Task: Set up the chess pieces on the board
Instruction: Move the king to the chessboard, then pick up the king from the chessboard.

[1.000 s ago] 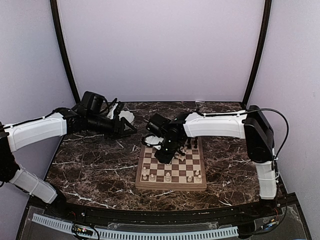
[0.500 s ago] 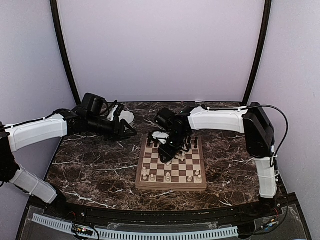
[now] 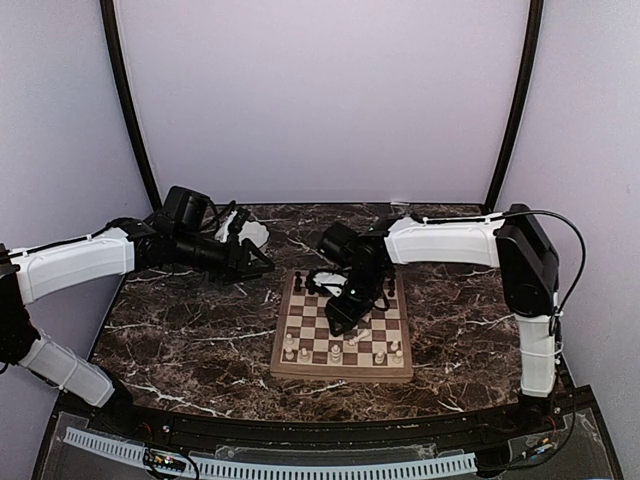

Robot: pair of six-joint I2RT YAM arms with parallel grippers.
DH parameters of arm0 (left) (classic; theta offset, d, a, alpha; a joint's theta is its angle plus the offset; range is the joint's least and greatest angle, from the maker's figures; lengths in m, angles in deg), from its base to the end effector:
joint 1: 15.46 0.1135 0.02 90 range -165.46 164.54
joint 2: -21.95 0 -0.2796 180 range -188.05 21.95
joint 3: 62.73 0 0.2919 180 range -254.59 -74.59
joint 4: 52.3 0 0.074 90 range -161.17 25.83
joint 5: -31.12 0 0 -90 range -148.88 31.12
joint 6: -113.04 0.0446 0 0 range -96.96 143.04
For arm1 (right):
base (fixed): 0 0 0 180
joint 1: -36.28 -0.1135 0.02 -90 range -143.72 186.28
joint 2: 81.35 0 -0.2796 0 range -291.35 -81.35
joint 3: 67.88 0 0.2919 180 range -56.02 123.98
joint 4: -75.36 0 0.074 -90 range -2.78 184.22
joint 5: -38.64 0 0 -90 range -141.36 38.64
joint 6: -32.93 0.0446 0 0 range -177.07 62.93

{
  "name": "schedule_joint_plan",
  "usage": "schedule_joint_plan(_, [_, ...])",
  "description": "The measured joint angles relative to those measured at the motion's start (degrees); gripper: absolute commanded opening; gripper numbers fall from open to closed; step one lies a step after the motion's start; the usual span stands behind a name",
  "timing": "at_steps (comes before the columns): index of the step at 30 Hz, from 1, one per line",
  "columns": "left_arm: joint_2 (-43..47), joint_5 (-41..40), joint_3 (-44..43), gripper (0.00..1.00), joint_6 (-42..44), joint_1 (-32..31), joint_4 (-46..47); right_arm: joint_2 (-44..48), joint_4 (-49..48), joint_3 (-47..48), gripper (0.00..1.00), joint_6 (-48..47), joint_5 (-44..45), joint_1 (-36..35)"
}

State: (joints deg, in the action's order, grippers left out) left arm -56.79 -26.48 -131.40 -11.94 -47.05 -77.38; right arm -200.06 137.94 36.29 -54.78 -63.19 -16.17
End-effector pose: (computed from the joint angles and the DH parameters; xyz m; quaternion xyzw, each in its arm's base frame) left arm 0.2806 -0.2006 0.2724 0.1032 0.8558 -0.4497 0.2338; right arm 0.2750 0.3727 0.1708 -0.4294 0.8903 0.1422 0.0520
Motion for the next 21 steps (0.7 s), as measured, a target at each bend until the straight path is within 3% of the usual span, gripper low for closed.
schedule_joint_plan(8, [-0.20, 0.26, 0.00, 0.50, 0.00, 0.00, 1.03, 1.99, 0.70, -0.66, 0.44, -0.74, 0.92, 0.02])
schedule_joint_plan(21, [-0.22, 0.24, -0.37, 0.50, 3.30, 0.00, -0.17, 18.53, 2.38, -9.73, 0.38, -5.05, 7.26, -1.18])
